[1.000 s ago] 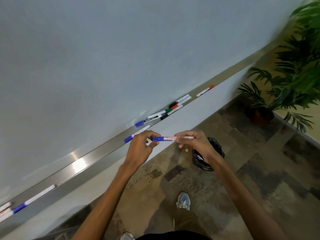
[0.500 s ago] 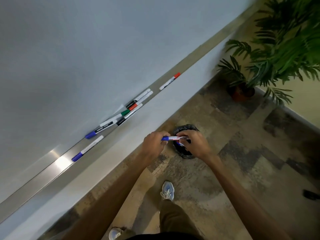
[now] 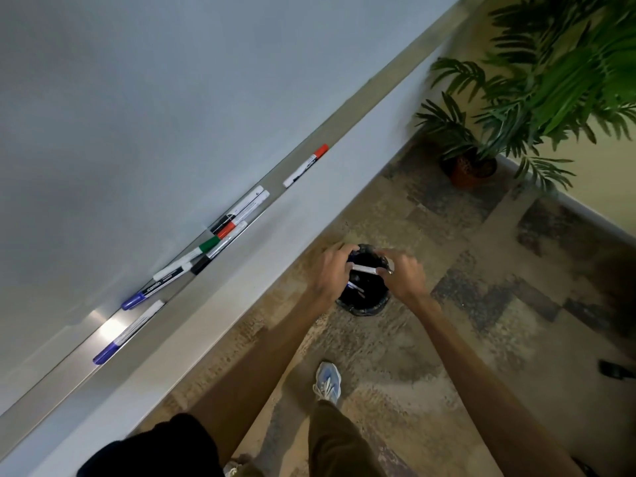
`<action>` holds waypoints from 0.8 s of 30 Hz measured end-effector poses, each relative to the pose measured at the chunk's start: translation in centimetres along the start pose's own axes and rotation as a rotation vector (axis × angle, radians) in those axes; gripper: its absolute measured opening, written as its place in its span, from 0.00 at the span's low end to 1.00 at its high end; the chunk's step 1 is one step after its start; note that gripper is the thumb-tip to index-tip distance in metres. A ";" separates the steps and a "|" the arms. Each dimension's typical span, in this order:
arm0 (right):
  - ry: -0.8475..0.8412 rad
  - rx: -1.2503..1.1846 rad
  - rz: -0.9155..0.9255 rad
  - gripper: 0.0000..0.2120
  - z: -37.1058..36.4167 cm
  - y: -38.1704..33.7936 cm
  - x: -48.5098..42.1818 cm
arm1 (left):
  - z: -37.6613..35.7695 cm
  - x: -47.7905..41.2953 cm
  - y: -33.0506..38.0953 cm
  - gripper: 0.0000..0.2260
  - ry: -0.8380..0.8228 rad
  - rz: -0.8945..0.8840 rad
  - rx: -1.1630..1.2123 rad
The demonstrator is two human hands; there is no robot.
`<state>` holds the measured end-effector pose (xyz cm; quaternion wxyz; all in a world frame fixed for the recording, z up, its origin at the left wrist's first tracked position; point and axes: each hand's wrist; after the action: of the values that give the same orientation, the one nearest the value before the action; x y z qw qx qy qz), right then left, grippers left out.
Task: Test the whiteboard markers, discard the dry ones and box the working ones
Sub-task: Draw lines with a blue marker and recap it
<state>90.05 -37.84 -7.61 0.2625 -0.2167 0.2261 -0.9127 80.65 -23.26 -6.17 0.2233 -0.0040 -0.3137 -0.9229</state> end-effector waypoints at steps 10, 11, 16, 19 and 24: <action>-0.005 -0.050 0.067 0.15 -0.3 -1.9 -0.8 | 1.0 0.4 -0.6 0.11 0.087 0.028 0.087; 0.000 -0.067 0.069 0.15 -0.3 -2.3 -0.9 | 1.2 0.6 -0.6 0.11 0.104 0.033 0.092; 0.039 -0.128 0.129 0.12 -0.7 -5.5 -0.5 | 3.2 2.2 -0.6 0.11 0.195 0.044 0.137; 0.027 -0.126 0.178 0.10 -1.5 -7.6 -0.1 | 4.7 3.5 -1.9 0.11 0.233 0.053 0.127; 0.027 -0.144 0.262 0.12 -2.3 -12.7 1.0 | 7.9 6.3 -4.7 0.09 0.287 0.123 0.129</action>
<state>83.30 -28.10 -2.49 0.3601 -0.1915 0.3208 -0.8548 72.04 -17.96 -1.62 0.3218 0.1230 -0.3363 -0.8765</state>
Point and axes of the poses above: each hand's wrist, its own x-axis away from the middle knuckle, its own z-axis out of the back of the hand, y = z × x, and after that the axes turned 3 degrees about z, right-handed
